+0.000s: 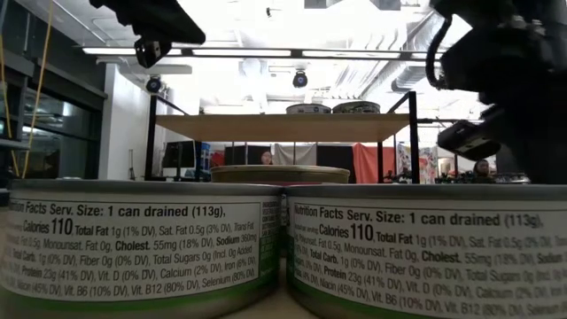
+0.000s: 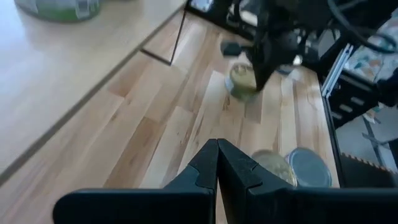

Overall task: Stack canned seafood by type on shelf
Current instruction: Stack the green tuna can on top of the green tuna can on the shelf

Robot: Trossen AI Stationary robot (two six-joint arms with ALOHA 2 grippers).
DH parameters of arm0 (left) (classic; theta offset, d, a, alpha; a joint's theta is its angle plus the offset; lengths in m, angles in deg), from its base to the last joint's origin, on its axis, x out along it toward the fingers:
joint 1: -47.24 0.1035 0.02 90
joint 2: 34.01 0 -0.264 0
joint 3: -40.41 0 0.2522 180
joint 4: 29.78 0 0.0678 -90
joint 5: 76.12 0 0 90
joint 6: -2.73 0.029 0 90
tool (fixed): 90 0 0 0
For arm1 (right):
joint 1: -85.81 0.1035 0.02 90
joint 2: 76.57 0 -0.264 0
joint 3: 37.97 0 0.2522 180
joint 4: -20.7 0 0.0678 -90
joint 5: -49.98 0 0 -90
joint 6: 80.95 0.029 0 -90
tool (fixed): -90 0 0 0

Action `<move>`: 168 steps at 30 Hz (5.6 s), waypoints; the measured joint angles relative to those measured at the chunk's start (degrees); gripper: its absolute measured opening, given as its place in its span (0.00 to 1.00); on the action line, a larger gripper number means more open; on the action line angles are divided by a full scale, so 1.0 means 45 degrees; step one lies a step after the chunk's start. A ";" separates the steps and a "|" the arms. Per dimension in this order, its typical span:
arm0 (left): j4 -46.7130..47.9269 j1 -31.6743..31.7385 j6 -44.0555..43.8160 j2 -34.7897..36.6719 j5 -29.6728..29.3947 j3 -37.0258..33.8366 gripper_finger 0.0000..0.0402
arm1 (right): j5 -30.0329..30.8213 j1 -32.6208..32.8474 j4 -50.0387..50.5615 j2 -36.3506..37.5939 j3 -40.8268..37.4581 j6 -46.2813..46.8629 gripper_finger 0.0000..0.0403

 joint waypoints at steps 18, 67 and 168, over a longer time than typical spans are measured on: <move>-0.3436 -0.0005 0.0236 -0.3111 0.0364 0.0005 0.00 | 0.2061 -0.1813 -0.2438 -0.4238 0.4692 -0.2490 0.00; -0.8106 -0.0299 0.3737 -1.1040 0.0852 0.0962 0.00 | 0.3939 -0.0311 -0.6084 -0.2181 0.0611 0.6250 0.00; -0.4886 -0.0824 0.3561 -0.9684 -0.0647 -0.0427 0.00 | 0.4217 -0.2379 0.1009 -0.2562 0.7077 0.3316 0.01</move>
